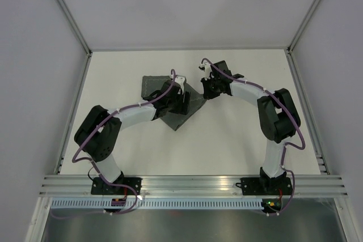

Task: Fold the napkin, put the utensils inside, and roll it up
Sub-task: Fold the napkin, then roll the napkin with the utensil

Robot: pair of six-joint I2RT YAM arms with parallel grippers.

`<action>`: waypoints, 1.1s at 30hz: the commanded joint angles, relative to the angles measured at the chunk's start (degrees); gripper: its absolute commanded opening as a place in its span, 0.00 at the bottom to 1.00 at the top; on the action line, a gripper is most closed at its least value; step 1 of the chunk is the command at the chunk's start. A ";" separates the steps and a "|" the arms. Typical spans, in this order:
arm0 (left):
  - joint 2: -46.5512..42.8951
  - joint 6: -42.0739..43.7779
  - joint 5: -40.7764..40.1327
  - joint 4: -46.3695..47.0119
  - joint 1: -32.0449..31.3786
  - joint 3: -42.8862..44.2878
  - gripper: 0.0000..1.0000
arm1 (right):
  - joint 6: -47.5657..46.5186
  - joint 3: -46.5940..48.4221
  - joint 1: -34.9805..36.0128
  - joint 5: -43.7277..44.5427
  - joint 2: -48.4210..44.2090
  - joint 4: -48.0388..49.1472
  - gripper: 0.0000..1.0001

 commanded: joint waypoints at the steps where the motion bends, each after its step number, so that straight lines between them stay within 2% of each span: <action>1: 1.08 3.11 -1.84 0.68 -0.47 3.59 0.73 | -0.20 -0.52 -1.02 -0.80 0.29 -1.40 0.04; 8: 2.66 7.50 -4.21 -2.57 -3.02 7.19 0.75 | 0.24 -0.26 -1.90 -2.82 -0.14 -1.84 0.04; 14: 4.50 11.99 -13.69 -4.60 -8.03 9.13 0.75 | 2.61 2.37 -4.54 -6.51 -3.75 -2.80 0.05; 24: 10.47 17.18 -27.41 -8.37 -15.15 13.34 0.75 | 5.86 8.78 -19.73 -16.27 -4.98 -5.88 0.06; 33: 14.70 17.97 -33.75 -11.01 -18.23 15.63 0.74 | 4.90 6.42 -27.30 -19.96 -5.33 -5.71 0.06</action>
